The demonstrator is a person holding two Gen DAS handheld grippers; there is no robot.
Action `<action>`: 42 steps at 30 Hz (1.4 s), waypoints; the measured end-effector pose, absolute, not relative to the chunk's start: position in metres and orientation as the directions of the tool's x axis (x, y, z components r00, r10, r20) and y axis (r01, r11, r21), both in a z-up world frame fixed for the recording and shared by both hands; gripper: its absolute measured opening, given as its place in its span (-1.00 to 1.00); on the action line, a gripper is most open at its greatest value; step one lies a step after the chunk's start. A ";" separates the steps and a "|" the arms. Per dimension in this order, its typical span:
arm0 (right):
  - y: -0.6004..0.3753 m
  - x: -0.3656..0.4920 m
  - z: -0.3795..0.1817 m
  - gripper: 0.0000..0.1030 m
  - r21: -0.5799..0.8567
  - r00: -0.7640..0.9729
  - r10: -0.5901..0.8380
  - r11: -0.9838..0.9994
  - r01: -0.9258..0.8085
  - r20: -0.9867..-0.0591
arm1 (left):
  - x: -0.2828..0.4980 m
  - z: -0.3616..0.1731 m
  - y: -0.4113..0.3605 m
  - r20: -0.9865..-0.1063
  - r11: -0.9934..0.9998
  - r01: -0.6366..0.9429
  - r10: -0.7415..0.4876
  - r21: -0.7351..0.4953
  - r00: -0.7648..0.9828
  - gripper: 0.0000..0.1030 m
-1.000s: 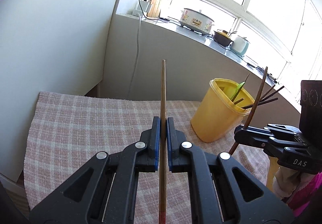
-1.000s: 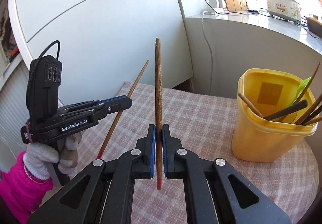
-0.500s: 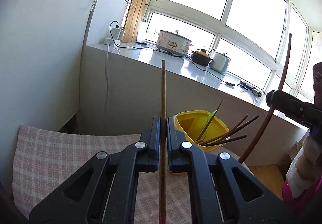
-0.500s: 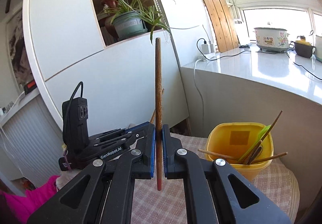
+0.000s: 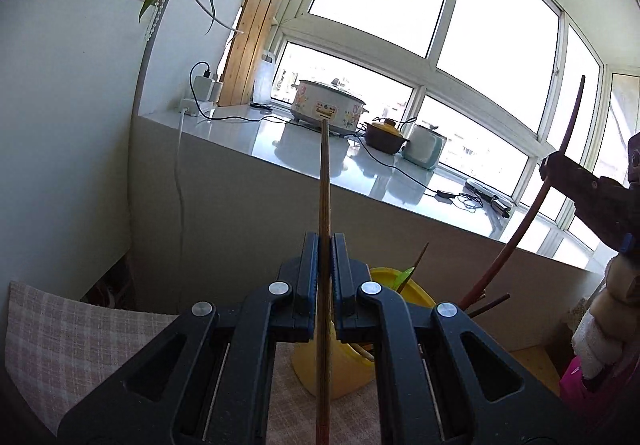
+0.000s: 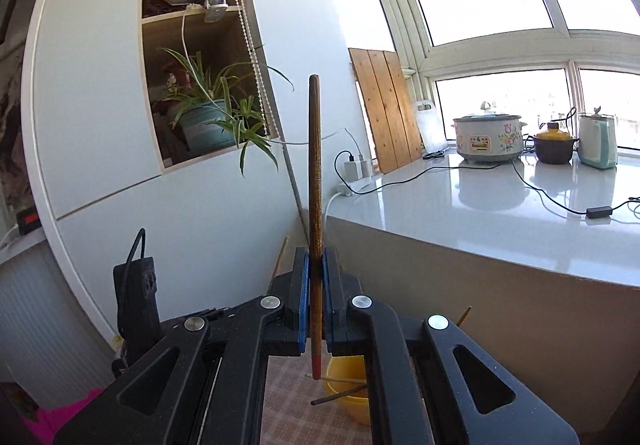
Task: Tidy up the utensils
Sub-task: 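Lift the last wooden chopsticks and carry them over the yellow container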
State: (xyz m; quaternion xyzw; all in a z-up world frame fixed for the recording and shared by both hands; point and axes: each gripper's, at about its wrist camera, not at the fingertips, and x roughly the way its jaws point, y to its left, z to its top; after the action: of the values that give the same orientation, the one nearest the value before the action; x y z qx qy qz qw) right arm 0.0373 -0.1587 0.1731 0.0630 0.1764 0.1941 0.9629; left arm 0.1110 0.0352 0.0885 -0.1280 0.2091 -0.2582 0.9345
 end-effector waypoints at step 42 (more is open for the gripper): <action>-0.188 0.075 0.119 -0.91 0.205 0.812 0.312 0.949 -0.240 -0.493 | 0.190 0.078 -0.025 -0.238 0.741 0.546 -0.654 -0.391 0.718 -0.91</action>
State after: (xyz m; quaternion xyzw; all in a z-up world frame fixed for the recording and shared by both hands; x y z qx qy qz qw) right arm 0.0754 -0.1884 0.1186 0.0667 0.2697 0.1451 0.9496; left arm 0.1899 -0.0253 0.0778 -0.1479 0.1832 -0.3280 0.9148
